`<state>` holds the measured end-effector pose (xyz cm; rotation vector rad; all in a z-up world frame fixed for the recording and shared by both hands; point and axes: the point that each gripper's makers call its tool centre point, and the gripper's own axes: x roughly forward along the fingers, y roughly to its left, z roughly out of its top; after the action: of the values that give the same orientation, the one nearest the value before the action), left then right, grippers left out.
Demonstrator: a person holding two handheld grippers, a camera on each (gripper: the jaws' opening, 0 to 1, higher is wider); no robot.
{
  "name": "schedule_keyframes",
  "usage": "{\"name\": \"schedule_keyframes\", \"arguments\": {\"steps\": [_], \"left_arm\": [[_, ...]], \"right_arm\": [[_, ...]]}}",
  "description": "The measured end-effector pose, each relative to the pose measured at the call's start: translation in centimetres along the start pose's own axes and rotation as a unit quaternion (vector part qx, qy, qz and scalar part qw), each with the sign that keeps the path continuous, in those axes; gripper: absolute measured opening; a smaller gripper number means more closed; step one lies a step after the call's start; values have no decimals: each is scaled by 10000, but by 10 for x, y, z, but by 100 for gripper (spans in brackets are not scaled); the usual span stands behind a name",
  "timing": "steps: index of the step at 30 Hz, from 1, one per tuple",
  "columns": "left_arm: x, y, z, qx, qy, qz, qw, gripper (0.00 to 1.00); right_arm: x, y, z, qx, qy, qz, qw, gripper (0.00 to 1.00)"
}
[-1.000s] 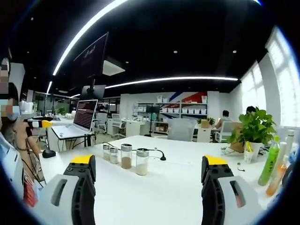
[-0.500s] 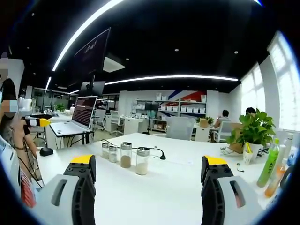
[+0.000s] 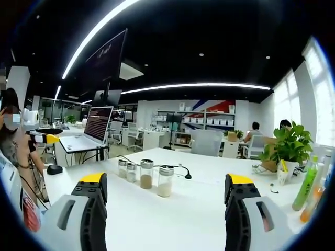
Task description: Rotate the seasoning bottle until the label or dispensing opening points toward the visible target arrow and the bottle remains upright within the marked orientation range
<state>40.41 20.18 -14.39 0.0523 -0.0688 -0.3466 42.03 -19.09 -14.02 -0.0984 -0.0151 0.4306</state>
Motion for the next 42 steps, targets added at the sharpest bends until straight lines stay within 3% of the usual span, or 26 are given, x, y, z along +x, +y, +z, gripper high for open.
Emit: {"name": "schedule_keyframes", "arguments": {"steps": [23,42], "left_arm": [[-4,1,2,-2,-36,16,10000,99],[0,-7,-2,18,-4,-46,10000,99]], "right_arm": [[22,12,-5,89,68,195,9997,96],[45,19,5,127,-36,391,9991,94]]}}
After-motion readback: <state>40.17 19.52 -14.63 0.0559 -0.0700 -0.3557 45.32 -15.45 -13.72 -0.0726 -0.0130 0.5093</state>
